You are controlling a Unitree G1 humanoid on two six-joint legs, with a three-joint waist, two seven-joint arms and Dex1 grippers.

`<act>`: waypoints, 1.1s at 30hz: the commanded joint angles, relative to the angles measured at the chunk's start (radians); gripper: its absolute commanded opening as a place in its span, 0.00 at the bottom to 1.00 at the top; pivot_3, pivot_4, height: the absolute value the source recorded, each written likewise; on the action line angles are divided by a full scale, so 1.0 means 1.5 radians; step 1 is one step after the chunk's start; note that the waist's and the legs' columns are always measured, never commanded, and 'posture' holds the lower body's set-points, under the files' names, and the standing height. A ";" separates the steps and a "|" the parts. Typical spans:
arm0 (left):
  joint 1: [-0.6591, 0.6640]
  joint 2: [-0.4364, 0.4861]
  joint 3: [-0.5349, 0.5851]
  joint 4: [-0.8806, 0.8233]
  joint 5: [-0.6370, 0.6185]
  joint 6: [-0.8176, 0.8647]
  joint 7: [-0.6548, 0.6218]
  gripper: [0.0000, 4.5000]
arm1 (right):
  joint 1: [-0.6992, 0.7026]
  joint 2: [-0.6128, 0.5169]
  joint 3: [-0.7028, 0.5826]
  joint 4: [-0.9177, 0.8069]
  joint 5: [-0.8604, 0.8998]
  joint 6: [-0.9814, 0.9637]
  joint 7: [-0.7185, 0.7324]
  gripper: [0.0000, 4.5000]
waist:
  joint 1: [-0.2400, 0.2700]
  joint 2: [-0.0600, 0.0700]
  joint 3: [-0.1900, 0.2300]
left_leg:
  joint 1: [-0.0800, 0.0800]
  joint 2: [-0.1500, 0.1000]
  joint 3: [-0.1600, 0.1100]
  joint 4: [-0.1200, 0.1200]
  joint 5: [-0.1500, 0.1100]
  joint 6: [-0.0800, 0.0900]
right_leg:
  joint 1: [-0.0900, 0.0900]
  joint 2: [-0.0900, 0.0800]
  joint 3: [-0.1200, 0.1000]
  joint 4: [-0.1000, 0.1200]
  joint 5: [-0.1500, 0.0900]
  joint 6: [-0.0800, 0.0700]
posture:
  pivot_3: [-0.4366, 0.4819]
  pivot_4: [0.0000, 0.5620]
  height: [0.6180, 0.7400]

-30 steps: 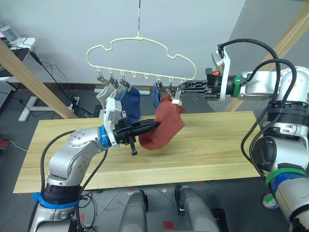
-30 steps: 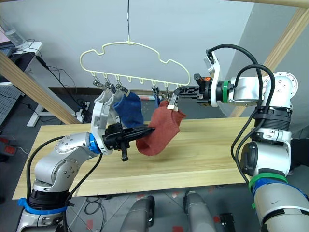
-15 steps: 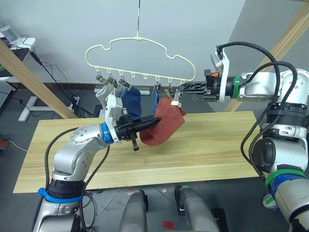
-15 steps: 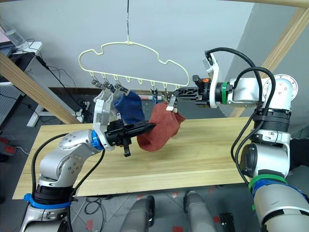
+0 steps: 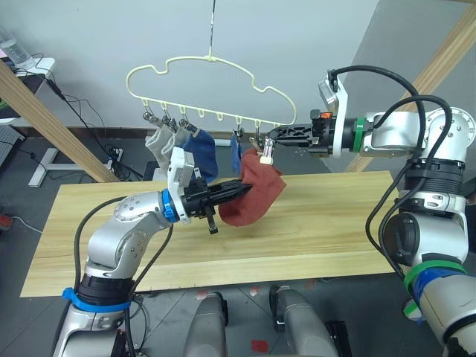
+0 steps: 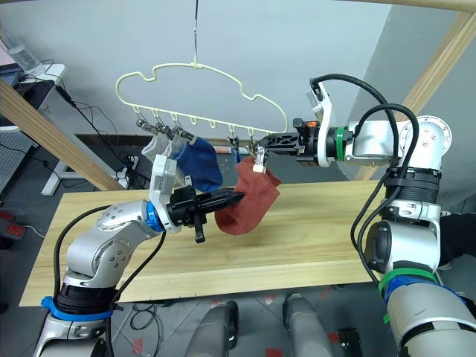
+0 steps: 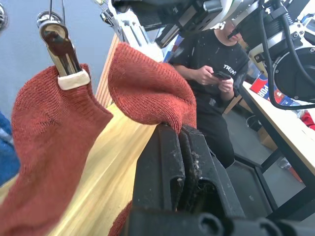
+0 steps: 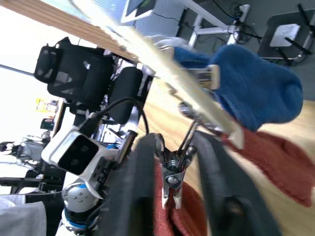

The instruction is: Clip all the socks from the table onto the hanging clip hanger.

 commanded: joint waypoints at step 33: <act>0.148 0.148 0.177 -0.010 -0.001 0.069 0.057 1.00 | 0.473 -0.268 0.247 -0.485 -0.530 -0.625 0.525 1.00 | -0.006 0.000 0.000 | 0.001 0.001 0.000 0.000 0.000 0.000 | 0.000 0.000 0.001 0.000 -0.001 0.002 | 0.50 0.47 1.00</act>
